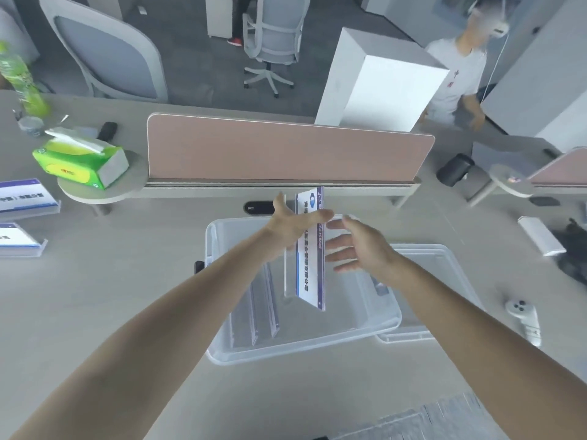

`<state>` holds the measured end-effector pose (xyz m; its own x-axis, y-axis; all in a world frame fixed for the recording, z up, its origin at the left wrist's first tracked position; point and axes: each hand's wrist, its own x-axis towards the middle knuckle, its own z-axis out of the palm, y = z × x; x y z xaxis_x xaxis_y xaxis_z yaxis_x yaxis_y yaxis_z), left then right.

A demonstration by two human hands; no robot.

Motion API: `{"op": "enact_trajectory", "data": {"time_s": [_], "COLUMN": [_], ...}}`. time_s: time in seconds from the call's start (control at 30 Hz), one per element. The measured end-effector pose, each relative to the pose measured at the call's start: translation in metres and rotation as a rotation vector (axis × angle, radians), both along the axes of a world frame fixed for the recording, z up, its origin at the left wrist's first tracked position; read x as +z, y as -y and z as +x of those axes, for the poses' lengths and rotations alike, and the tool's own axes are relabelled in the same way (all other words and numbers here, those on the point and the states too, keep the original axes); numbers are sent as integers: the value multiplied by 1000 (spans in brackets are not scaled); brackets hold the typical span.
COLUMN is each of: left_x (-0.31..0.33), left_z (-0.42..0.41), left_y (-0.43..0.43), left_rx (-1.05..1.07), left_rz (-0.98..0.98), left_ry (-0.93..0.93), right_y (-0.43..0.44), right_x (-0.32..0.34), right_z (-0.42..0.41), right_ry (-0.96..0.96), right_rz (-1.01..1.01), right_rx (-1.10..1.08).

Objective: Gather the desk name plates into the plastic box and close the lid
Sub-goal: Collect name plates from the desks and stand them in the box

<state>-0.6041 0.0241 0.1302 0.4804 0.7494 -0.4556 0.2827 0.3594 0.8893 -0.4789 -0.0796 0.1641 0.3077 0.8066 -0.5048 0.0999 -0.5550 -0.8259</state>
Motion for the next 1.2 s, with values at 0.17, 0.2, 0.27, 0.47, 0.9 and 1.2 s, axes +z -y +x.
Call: {"op": "enact_trajectory", "data": {"time_s": [0.17, 0.2, 0.27, 0.47, 0.9, 1.2], "left_x": [-12, -16, -22, -25, -89, -128], "left_z": [18, 23, 33, 71, 96, 97], "left_y": [12, 16, 22, 43, 120, 109], "left_rx": [-22, -21, -9, 142, -58, 47], "left_rz": [23, 19, 28, 6, 31, -6], "left_ry": [-173, -190, -235, -348, -871, -937], "right_y": [-34, -41, -52, -71, -101, -131], "right_x": [13, 11, 3, -19, -94, -153], "right_z": [41, 46, 50, 68, 74, 53], "right_ry": [37, 95, 175, 347, 460, 216], "right_rz": [-78, -113, -158, -106, -108, -335], "right_rx": [-1, 73, 200, 448, 767, 666]}}
